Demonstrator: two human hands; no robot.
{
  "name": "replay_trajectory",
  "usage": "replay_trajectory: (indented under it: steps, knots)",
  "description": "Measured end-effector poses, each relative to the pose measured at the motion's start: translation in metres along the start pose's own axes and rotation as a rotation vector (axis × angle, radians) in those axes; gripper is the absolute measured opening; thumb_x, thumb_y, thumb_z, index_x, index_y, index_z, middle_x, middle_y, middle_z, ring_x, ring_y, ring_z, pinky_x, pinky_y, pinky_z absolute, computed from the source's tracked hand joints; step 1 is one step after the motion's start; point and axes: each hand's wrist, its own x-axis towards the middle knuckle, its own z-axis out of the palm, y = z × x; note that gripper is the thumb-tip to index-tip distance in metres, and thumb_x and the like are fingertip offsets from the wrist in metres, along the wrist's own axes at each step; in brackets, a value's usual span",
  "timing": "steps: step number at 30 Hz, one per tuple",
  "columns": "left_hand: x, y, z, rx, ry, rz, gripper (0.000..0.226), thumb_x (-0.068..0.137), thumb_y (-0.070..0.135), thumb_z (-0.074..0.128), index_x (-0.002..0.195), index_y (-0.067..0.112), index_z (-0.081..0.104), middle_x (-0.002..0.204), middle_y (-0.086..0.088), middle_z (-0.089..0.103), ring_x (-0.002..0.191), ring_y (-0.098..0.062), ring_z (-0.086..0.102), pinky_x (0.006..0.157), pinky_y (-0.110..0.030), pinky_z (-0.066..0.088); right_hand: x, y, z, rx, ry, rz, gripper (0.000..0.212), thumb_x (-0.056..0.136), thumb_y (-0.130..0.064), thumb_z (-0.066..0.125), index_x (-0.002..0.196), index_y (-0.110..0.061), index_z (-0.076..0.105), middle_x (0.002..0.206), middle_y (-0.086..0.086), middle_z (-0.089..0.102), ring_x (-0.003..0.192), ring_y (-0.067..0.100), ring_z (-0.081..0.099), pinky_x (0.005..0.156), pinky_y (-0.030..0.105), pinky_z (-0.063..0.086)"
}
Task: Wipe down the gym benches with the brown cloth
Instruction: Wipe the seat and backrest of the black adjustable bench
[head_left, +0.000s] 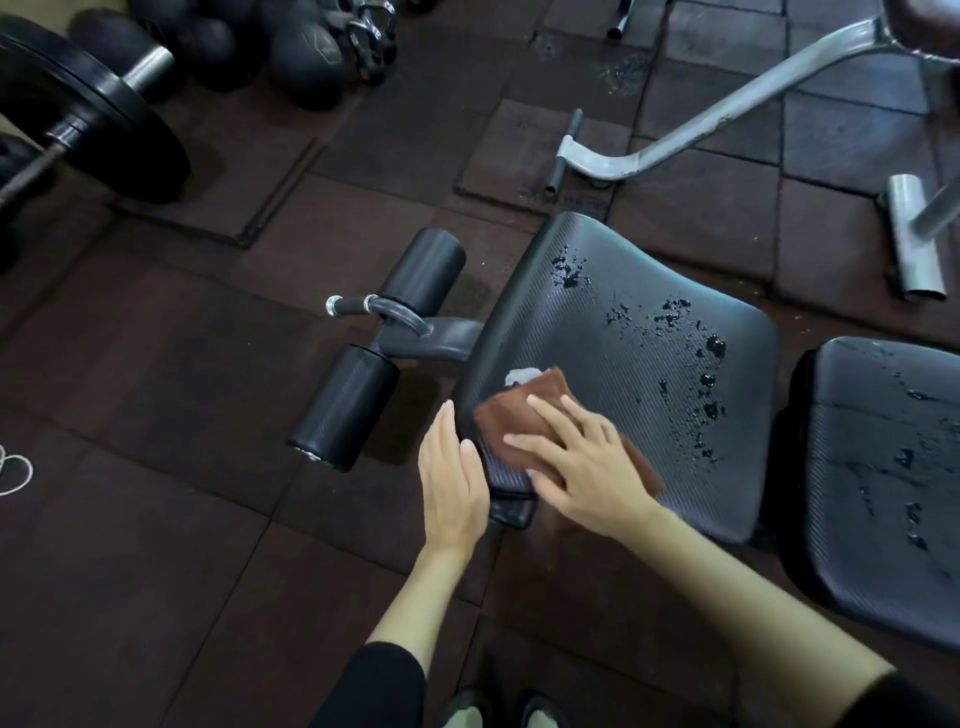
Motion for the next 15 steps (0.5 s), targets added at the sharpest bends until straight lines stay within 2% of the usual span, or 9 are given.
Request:
replay_trajectory:
  steps: [3, 6, 10, 12, 15]
  knots:
    - [0.004, 0.0, 0.001, 0.085, -0.02, 0.02, 0.055, 0.095, 0.03, 0.022, 0.142, 0.006, 0.037, 0.146, -0.005, 0.04, 0.136, -0.013, 0.032, 0.114, -0.027, 0.02, 0.031, 0.041, -0.005, 0.023, 0.012, 0.195, 0.042, 0.086, -0.047, 0.042, 0.127, -0.045, 0.051, 0.149, -0.003, 0.04, 0.134, 0.033, 0.038, 0.104, 0.047, 0.037]
    - [0.004, -0.002, -0.001, 0.147, -0.063, 0.028, 0.056, 0.095, 0.033, 0.021, 0.143, 0.009, 0.035, 0.148, -0.003, 0.037, 0.137, -0.011, 0.029, 0.114, -0.023, 0.016, 0.064, 0.074, -0.008, 0.007, -0.01, 0.406, 0.045, 0.09, -0.047, 0.038, 0.134, -0.044, 0.044, 0.154, -0.003, 0.031, 0.139, 0.033, 0.027, 0.11, 0.048, 0.027]
    - [0.005, -0.001, -0.002, 0.179, -0.087, 0.044, 0.057, 0.094, 0.033, 0.021, 0.143, 0.006, 0.035, 0.148, -0.006, 0.037, 0.137, -0.015, 0.03, 0.115, -0.03, 0.021, 0.075, 0.053, -0.006, 0.039, 0.027, 0.567, 0.052, 0.087, -0.047, 0.034, 0.137, -0.04, 0.044, 0.155, -0.002, 0.029, 0.14, 0.034, 0.023, 0.11, 0.048, 0.02]
    - [0.004, 0.001, -0.002, 0.235, -0.073, 0.057, 0.055, 0.094, 0.03, 0.023, 0.141, 0.004, 0.038, 0.145, -0.008, 0.041, 0.134, -0.019, 0.035, 0.114, -0.036, 0.026, 0.06, 0.029, -0.003, 0.068, 0.024, 0.5, 0.051, 0.087, -0.046, 0.037, 0.137, -0.04, 0.045, 0.154, -0.001, 0.031, 0.14, 0.035, 0.024, 0.109, 0.049, 0.021]
    - [0.008, 0.006, 0.0, 0.403, -0.05, 0.077, 0.053, 0.095, 0.029, 0.024, 0.138, 0.006, 0.043, 0.141, -0.005, 0.046, 0.131, -0.019, 0.041, 0.112, -0.042, 0.025, 0.023, 0.012, -0.003, 0.036, 0.01, 0.241, 0.048, 0.088, -0.047, 0.041, 0.135, -0.042, 0.047, 0.152, -0.003, 0.035, 0.138, 0.034, 0.03, 0.106, 0.05, 0.028]
